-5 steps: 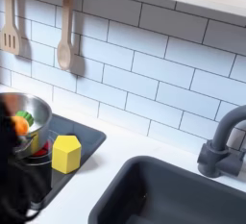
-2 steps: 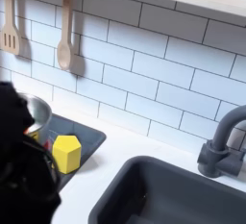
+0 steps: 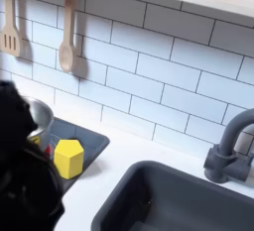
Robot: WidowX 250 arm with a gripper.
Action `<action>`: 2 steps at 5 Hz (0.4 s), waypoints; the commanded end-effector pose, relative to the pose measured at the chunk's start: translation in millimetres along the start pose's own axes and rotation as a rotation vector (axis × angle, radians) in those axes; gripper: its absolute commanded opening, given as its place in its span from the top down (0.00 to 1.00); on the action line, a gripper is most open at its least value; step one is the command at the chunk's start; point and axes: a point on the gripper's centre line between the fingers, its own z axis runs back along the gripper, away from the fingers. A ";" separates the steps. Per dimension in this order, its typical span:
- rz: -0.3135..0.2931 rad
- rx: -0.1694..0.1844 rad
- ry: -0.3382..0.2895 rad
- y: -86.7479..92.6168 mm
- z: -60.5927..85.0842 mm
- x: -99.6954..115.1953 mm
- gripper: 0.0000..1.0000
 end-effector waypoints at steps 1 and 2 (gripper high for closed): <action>-0.169 0.063 0.038 -8.4 -0.1 0.1 0.00; -0.200 0.039 0.046 -18.9 0.2 0.0 0.00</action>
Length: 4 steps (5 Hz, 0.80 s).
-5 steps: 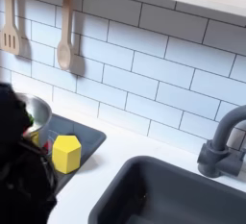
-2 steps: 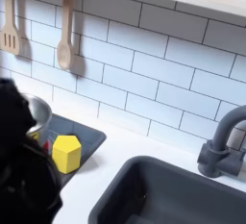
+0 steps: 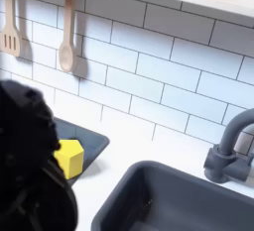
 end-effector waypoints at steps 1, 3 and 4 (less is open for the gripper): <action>-0.089 -0.067 -0.015 -28.0 3.4 8.4 0.00; -0.130 -0.146 -0.022 -65.2 4.1 28.5 0.00; -0.140 -0.128 -0.028 -78.1 4.0 40.1 0.00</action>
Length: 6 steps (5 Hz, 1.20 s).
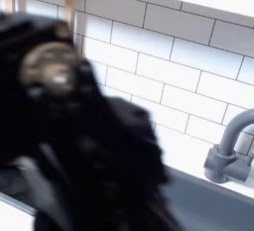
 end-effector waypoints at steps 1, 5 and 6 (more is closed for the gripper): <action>-0.038 0.039 -0.015 -21.5 -5.3 27.2 0.00; 0.018 0.054 -0.031 -23.9 -10.0 43.5 0.00; 0.049 0.060 -0.044 -18.4 -10.0 56.2 0.00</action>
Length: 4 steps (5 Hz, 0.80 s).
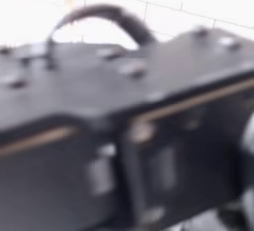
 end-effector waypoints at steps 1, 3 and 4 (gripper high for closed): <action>0.112 0.019 -0.025 21.9 0.9 18.3 0.00; 0.296 0.093 -0.047 79.5 7.1 23.4 0.00; 0.407 0.118 -0.074 109.6 13.3 26.8 0.00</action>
